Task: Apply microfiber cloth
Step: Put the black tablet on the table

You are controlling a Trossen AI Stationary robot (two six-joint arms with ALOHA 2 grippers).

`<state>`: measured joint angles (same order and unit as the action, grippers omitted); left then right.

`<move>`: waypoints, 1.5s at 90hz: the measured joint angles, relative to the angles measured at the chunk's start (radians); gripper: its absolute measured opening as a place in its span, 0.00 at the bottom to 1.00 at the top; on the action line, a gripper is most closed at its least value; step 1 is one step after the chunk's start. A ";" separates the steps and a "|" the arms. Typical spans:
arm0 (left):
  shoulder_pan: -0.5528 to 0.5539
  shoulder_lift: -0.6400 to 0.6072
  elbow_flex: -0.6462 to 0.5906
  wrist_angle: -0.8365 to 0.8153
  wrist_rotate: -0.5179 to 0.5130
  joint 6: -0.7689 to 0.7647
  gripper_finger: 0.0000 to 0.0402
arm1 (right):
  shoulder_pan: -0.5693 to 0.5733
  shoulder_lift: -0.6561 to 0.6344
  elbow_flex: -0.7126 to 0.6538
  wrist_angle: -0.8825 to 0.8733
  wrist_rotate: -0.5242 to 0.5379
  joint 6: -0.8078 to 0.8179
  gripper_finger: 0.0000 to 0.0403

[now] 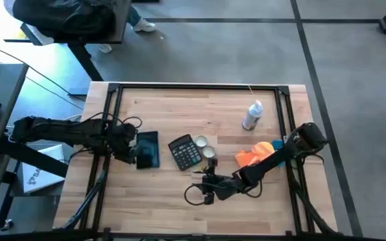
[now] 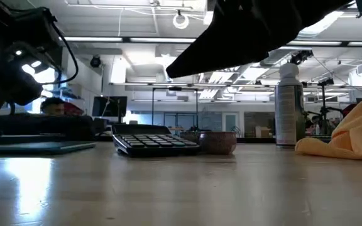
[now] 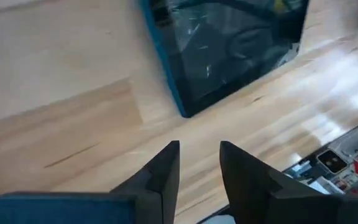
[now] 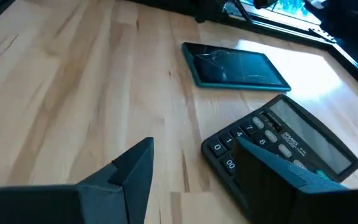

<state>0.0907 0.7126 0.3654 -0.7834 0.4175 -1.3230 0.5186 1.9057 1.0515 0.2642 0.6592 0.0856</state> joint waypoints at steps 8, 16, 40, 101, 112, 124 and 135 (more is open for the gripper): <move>-0.019 0.004 0.046 0.189 -0.231 0.105 0.22 | 0.003 0.000 0.000 0.010 0.034 -0.013 0.47; -0.056 0.027 0.053 0.430 -0.439 0.253 0.20 | 0.003 0.000 0.000 0.043 0.041 -0.023 0.47; -0.162 0.246 0.050 0.542 -0.673 0.401 0.14 | 0.002 0.000 0.000 0.070 0.033 -0.011 0.47; -0.335 0.454 0.050 0.382 -0.752 0.335 0.04 | 0.002 -0.001 0.000 0.017 0.018 0.022 0.47; -0.379 0.452 0.053 0.270 -0.717 0.286 0.03 | 0.002 -0.001 0.000 0.009 0.019 0.028 0.47; -0.430 0.450 0.066 0.137 -0.652 0.244 0.02 | 0.002 -0.001 0.000 0.006 0.018 0.030 0.47; -0.467 0.453 0.117 -0.085 -0.616 0.224 0.00 | 0.001 -0.001 0.000 0.006 0.018 0.030 0.47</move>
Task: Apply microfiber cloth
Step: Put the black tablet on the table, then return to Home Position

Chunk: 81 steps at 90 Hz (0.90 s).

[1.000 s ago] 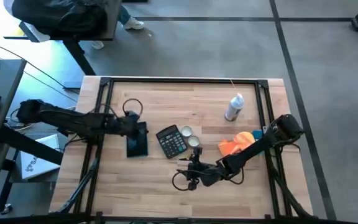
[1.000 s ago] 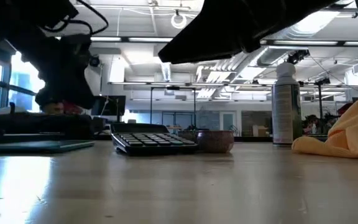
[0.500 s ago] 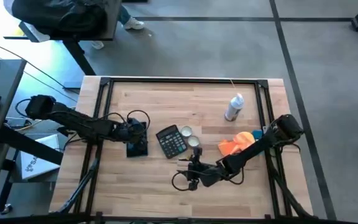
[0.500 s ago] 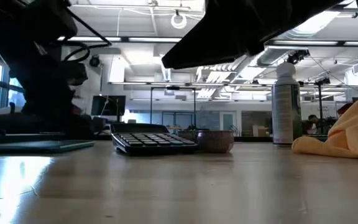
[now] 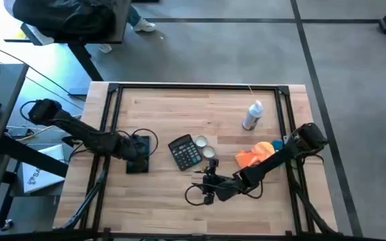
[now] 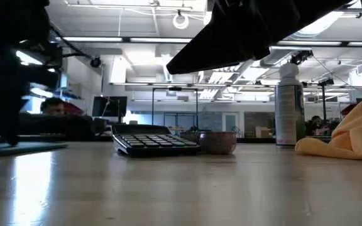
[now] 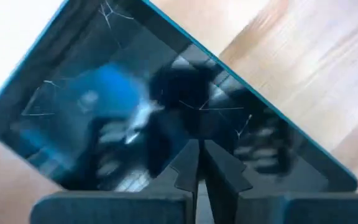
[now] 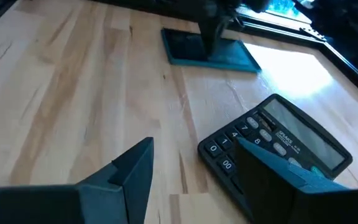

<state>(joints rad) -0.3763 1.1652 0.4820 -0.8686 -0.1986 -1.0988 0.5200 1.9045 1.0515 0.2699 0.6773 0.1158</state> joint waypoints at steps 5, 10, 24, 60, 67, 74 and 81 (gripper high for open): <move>-0.010 0.004 0.027 -0.107 0.004 -0.002 0.00 | 0.000 0.000 0.000 -0.001 0.000 0.005 0.47; -0.014 0.001 0.046 -0.124 -0.012 0.003 0.00 | 0.000 0.000 0.000 -0.001 0.000 0.011 0.47; -0.031 -0.001 0.101 -0.114 -0.131 0.002 0.00 | 0.000 -0.010 0.000 0.001 0.000 -0.016 0.47; -0.096 -0.004 0.149 0.537 -0.357 0.373 0.00 | -0.079 -0.292 0.000 -0.127 -0.119 -0.197 0.47; -0.103 -0.006 0.148 0.635 -0.361 0.449 0.00 | -0.107 -0.364 0.000 -0.185 -0.160 -0.224 0.47; -0.114 -0.014 0.147 0.695 -0.380 0.523 0.00 | -0.138 -0.429 -0.015 -0.224 -0.174 -0.227 0.47; -0.130 -0.031 0.126 0.751 -0.406 0.572 0.00 | -0.166 -0.497 -0.073 -0.211 -0.182 -0.227 0.47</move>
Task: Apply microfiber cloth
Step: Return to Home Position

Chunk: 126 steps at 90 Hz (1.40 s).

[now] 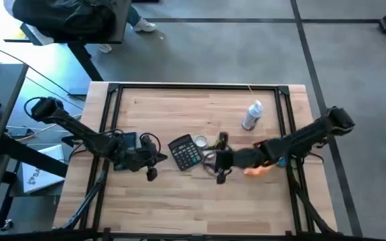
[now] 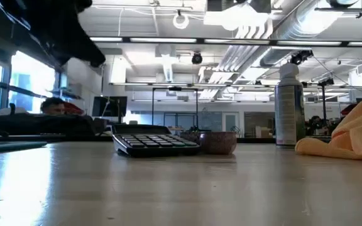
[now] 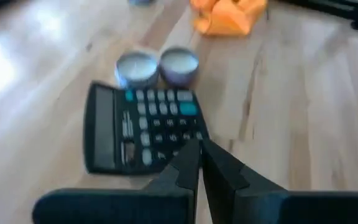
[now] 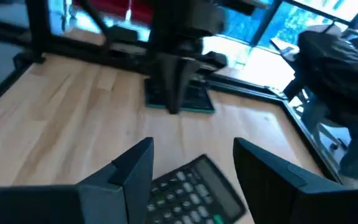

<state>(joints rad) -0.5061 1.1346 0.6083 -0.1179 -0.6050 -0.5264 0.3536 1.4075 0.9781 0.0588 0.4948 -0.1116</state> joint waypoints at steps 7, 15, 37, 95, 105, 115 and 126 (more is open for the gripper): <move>-0.013 -0.020 -0.039 0.050 0.016 0.046 0.00 | -0.028 -0.066 -0.079 0.031 -0.016 0.001 0.47; -0.006 -0.036 -0.090 0.117 0.074 0.070 0.00 | -0.050 -0.165 -0.168 0.046 -0.027 0.022 0.47; 0.068 -0.046 -0.205 0.354 0.045 0.155 0.00 | -0.051 -0.533 -0.410 0.089 -0.094 0.095 0.47; 0.398 -0.134 -0.237 0.477 0.309 0.435 0.00 | 0.027 -1.121 -0.857 0.132 -0.151 0.150 0.22; 0.458 -0.143 -0.237 0.477 0.368 0.459 0.00 | 0.027 -1.178 -0.876 0.093 -0.116 0.125 0.14; 0.505 -0.147 -0.259 0.492 0.432 0.460 0.00 | 0.027 -1.243 -0.853 -0.027 -0.055 0.110 0.06; 0.571 -0.174 -0.383 0.585 0.450 0.419 0.00 | 0.027 -1.319 -0.848 -0.101 -0.060 0.117 0.01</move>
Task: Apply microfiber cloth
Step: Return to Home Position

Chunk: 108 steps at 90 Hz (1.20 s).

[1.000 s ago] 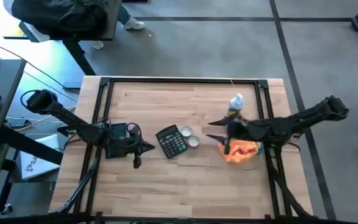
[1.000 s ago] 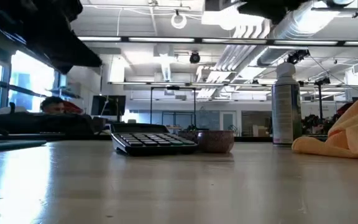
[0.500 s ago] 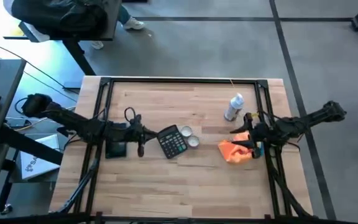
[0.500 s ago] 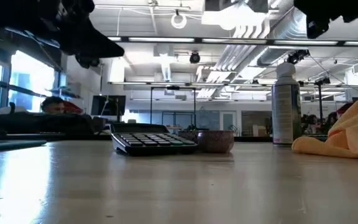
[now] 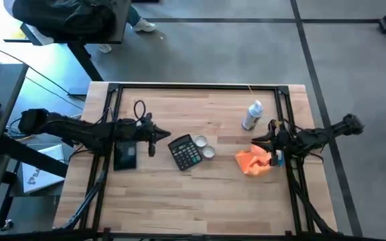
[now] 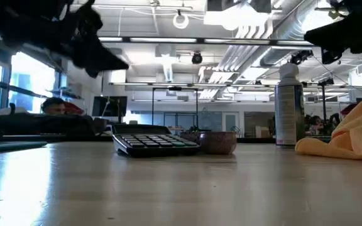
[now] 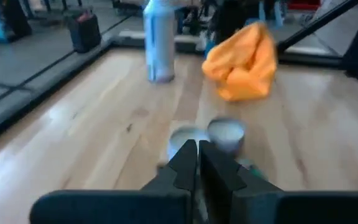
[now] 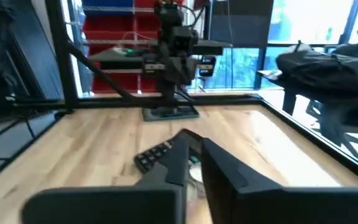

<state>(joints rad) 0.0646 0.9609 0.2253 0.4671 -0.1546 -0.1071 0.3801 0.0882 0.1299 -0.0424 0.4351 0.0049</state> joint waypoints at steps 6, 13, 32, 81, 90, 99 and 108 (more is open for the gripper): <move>0.029 -0.022 -0.088 0.139 0.001 -0.032 0.00 | 0.000 -0.035 -0.018 0.006 -0.047 0.019 0.01; 0.052 -0.045 -0.184 0.311 0.025 -0.046 0.00 | 0.000 -0.066 -0.059 0.020 -0.078 0.049 0.00; 0.068 -0.106 -0.212 0.322 0.121 -0.011 0.00 | -0.030 -0.071 -0.120 0.123 -0.074 0.067 0.00; 0.000 -0.627 -0.212 -0.124 0.110 0.146 0.00 | -0.101 -0.062 -0.120 0.106 -0.057 -0.102 0.00; -0.025 -0.754 -0.212 -0.273 0.034 0.105 0.00 | -0.101 -0.062 -0.120 0.106 -0.057 -0.122 0.00; -0.078 -0.868 -0.213 -0.440 0.011 0.030 0.00 | -0.101 -0.062 -0.120 0.106 -0.057 -0.098 0.00; -0.152 -0.945 -0.212 -0.415 0.022 0.014 0.00 | -0.101 -0.062 -0.119 0.106 -0.058 -0.092 0.00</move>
<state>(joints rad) -0.0874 0.0157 0.0135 0.0520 -0.1324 -0.0931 0.2790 0.0265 0.0105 0.0636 0.3775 -0.0870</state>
